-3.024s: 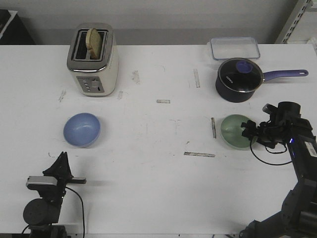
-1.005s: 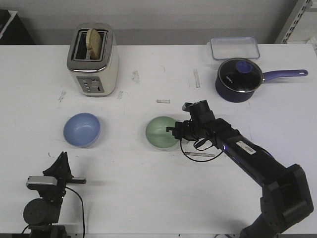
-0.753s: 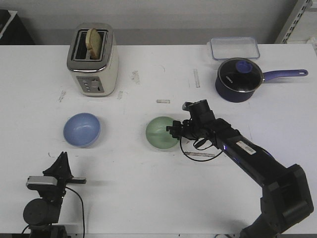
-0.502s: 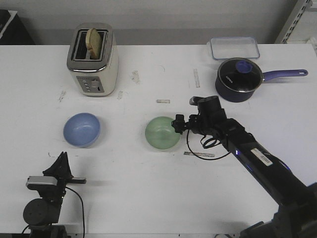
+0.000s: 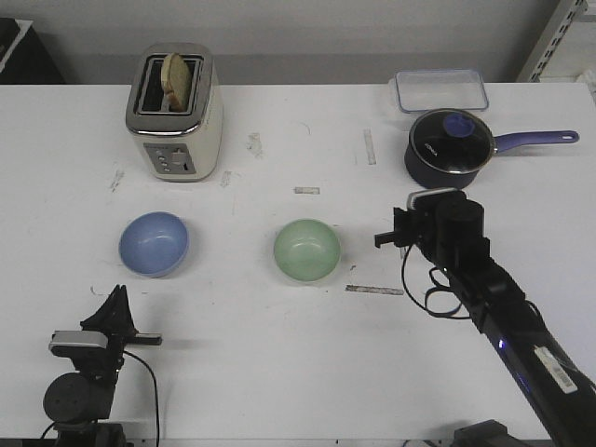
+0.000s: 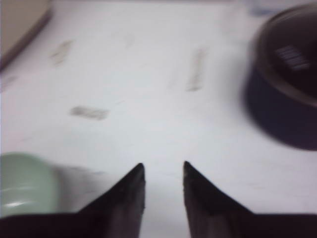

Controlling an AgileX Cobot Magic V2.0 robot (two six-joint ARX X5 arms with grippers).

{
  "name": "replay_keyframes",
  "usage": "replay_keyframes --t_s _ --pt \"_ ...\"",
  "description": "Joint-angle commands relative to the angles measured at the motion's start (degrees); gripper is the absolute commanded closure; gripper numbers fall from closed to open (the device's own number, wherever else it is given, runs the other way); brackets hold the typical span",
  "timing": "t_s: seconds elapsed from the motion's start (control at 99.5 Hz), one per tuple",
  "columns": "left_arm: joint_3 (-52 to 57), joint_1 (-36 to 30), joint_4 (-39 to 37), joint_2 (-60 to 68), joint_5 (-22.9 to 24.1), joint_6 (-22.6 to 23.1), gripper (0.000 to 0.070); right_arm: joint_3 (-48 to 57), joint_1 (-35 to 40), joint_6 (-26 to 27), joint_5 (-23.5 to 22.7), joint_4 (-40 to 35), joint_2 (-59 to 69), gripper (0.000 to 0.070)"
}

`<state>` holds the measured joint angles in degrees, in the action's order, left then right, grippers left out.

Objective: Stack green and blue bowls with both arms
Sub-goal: 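Release the green bowl and retract the right gripper to rest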

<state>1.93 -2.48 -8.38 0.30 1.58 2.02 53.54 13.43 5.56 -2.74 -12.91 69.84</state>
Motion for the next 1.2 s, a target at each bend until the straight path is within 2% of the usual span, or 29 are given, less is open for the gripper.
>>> replay_keyframes --t_s 0.0,0.06,0.201,0.321,0.583,0.804,1.185 --pt "-1.2 0.0 -0.7 -0.1 0.2 0.3 0.0699 -3.1 -1.2 -3.8 1.4 3.8 -2.4 0.0635" --pt "-1.2 0.0 -0.7 -0.1 0.2 0.3 0.0699 -6.5 -2.8 -4.3 1.5 7.1 -5.1 0.0666" --pt "-1.2 0.0 -0.7 -0.1 0.2 0.3 0.0699 -14.2 -6.6 -4.3 1.5 13.8 -11.5 0.0667" --pt "-1.2 0.0 -0.7 -0.1 0.2 0.3 0.0699 -19.6 -8.9 -4.3 1.5 16.8 -17.3 0.0673" --pt "-1.2 0.0 -0.7 -0.1 0.2 0.3 0.0699 -26.7 -10.4 -4.3 1.3 16.7 -31.6 0.0686" --pt "-1.2 0.0 -0.7 -0.1 0.2 0.3 0.0699 -27.0 -10.4 -4.2 1.2 13.4 -42.6 0.0687" --pt "-1.2 0.0 -0.7 -0.1 0.2 0.3 0.0699 -27.0 -10.4 -4.2 1.3 12.9 -51.6 0.0687"
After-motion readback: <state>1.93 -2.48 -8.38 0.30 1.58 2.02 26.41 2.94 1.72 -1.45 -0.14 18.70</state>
